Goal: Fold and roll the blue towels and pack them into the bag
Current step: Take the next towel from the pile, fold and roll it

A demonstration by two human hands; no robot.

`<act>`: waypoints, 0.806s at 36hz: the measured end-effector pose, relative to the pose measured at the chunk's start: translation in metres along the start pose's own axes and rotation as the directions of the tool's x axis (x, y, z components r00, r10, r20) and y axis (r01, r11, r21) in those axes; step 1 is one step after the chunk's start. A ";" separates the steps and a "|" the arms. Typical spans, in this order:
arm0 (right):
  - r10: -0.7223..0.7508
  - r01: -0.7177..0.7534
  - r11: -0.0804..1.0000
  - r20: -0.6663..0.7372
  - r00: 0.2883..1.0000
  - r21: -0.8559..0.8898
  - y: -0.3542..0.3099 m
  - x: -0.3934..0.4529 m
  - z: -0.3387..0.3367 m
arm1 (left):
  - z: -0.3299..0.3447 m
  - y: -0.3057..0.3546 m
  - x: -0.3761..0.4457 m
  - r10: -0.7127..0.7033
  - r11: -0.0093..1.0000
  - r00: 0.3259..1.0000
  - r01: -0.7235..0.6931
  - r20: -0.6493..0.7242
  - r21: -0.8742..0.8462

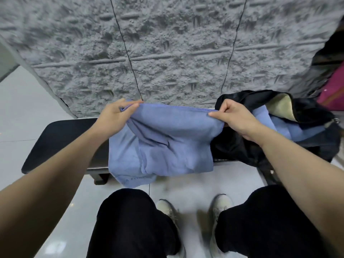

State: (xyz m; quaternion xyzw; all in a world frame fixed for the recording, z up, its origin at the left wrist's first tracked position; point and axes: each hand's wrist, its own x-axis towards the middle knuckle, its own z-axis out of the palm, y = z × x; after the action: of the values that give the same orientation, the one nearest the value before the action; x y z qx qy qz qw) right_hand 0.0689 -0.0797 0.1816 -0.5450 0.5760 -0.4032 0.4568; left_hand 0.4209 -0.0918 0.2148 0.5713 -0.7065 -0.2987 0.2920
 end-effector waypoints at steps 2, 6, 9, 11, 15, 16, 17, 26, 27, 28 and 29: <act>-0.022 0.022 1.000 0.003 1.000 0.010 -0.010 -0.004 -0.004 | -0.006 0.005 -0.006 -0.015 0.999 0.999 0.013 -0.037 -0.053; -0.045 0.046 0.999 0.046 0.998 -0.012 -0.046 -0.022 -0.020 | -0.026 0.024 -0.019 -0.026 0.992 0.996 0.016 -0.080 -0.125; -0.012 0.014 1.000 0.125 0.992 -0.016 -0.064 -0.034 -0.032 | -0.040 0.033 -0.029 0.007 0.990 0.998 -0.016 -0.069 -0.137; 0.004 -0.001 1.000 0.181 0.984 -0.018 -0.076 -0.043 -0.040 | -0.050 0.040 -0.036 0.011 0.994 0.999 -0.016 -0.044 -0.112; 0.021 -0.016 1.000 0.250 0.968 -0.025 -0.087 -0.055 -0.053 | -0.066 0.054 -0.048 0.073 0.997 0.997 -0.073 -0.005 -0.022; 0.019 -0.011 0.999 0.240 0.971 -0.031 -0.089 -0.057 -0.056 | -0.068 0.059 -0.050 0.080 0.997 0.997 -0.080 -0.008 -0.015; 0.015 -0.008 0.999 0.226 0.974 -0.034 -0.090 -0.057 -0.057 | -0.071 0.061 -0.051 0.087 0.996 0.996 -0.087 -0.015 0.002; 0.015 -0.004 0.998 0.179 0.984 -0.061 -0.109 -0.056 -0.054 | -0.097 0.072 -0.045 0.167 0.956 0.983 -0.179 0.072 0.231; 0.016 -0.001 0.996 0.174 0.985 -0.085 -0.111 -0.054 -0.053 | -0.099 0.070 -0.043 0.140 0.946 0.987 -0.158 0.086 0.284; 0.020 0.000 0.993 0.169 0.985 -0.114 -0.113 -0.051 -0.052 | -0.101 0.069 -0.040 0.119 0.928 0.988 -0.145 0.097 0.342; 0.024 0.000 0.990 0.167 0.986 -0.140 -0.114 -0.049 -0.051 | -0.102 0.069 -0.036 0.105 0.905 0.988 -0.141 0.110 0.400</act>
State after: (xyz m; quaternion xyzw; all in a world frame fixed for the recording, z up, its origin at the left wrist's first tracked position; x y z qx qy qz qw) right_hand 0.0490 -0.0421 0.3083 -0.6042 0.5654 -0.3118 0.4669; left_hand 0.4604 -0.0536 0.3303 0.5605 -0.7997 -0.1505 0.1542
